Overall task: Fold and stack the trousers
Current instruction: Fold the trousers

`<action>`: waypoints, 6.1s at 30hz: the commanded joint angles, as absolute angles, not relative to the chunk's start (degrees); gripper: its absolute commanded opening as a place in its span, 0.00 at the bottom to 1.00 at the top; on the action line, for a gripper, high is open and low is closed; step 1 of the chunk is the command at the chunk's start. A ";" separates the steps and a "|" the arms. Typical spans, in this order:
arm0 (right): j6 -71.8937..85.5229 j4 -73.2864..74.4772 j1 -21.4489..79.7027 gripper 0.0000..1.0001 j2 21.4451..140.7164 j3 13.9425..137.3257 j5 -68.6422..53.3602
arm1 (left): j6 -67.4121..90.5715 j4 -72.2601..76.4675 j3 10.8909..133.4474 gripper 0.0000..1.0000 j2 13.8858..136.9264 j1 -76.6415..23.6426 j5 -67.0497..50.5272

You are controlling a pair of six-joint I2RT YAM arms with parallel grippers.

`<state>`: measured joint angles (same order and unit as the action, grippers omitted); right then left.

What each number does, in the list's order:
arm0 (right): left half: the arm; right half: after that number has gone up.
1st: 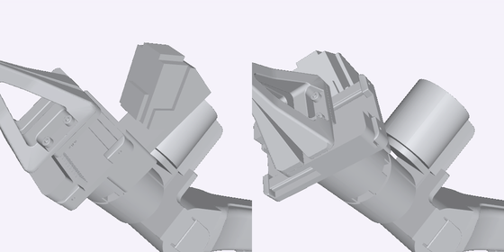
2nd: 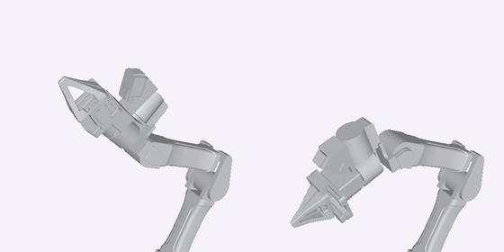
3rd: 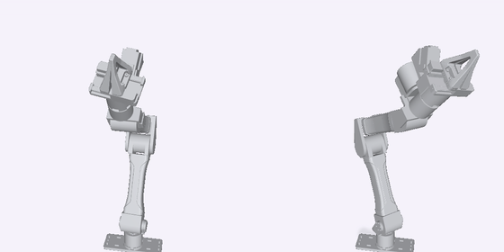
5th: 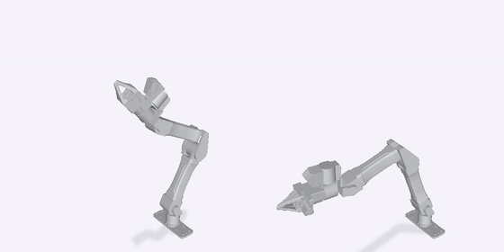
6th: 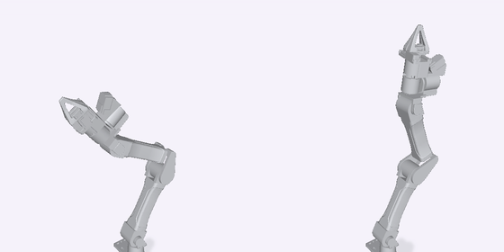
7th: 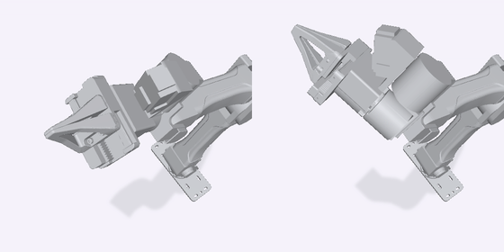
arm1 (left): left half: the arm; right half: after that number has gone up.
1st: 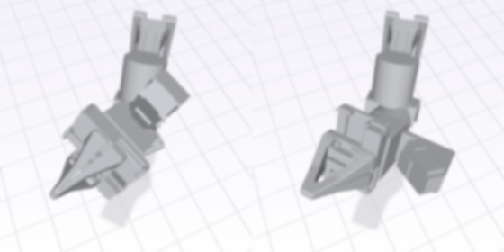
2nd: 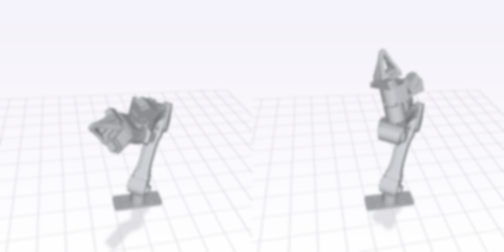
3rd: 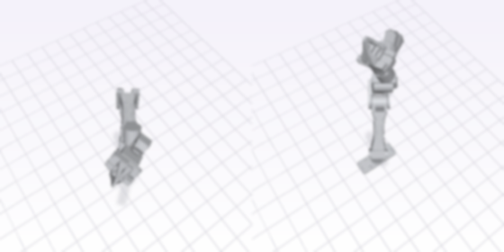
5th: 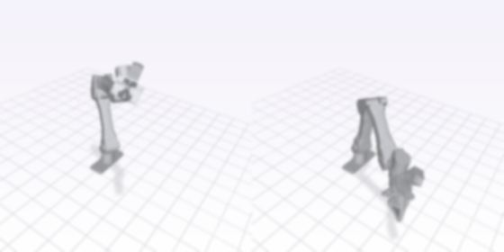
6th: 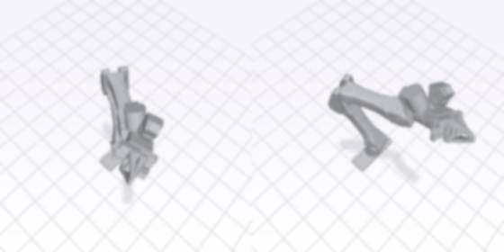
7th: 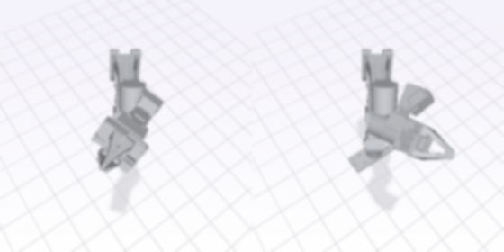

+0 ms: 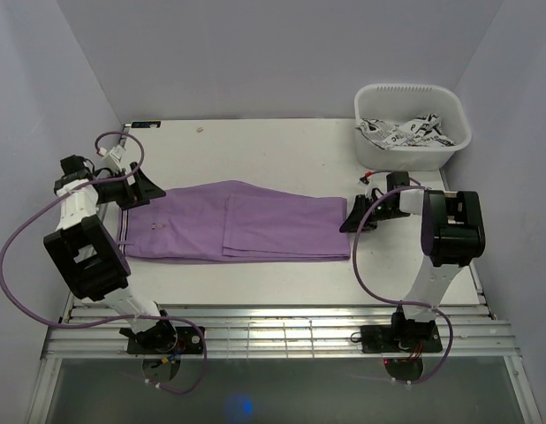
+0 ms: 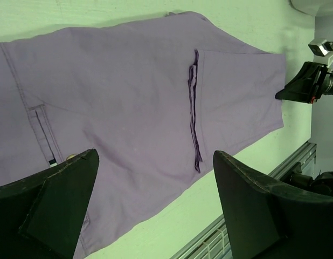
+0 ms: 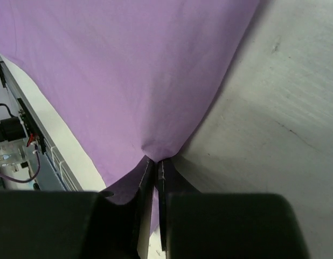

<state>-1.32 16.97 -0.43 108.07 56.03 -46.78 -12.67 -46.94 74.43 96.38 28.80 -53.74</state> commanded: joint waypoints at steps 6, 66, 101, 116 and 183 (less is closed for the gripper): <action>-16.68 33.11 -11.06 0.08 96.87 55.63 -40.34 | -17.30 -45.61 70.76 0.98 94.22 32.08 -48.70; 32.52 -2.64 43.85 0.08 123.83 101.68 -39.30 | -13.71 -33.58 55.72 0.00 108.63 19.51 -52.74; 39.46 2.99 53.96 0.08 134.91 114.34 -26.46 | -14.85 -33.57 55.99 0.00 110.13 19.16 -50.01; 39.64 2.64 55.28 0.08 136.84 117.51 -25.49 | -15.12 -33.40 55.99 0.00 110.74 19.07 -49.83; 16.26 1.76 34.90 0.93 109.60 81.41 -66.79 | -33.22 -62.31 73.05 0.53 97.81 23.85 -74.35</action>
<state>18.24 0.23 34.76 109.97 87.26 -56.64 -28.56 -57.10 73.36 99.48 28.73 -63.13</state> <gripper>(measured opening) 0.921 0.536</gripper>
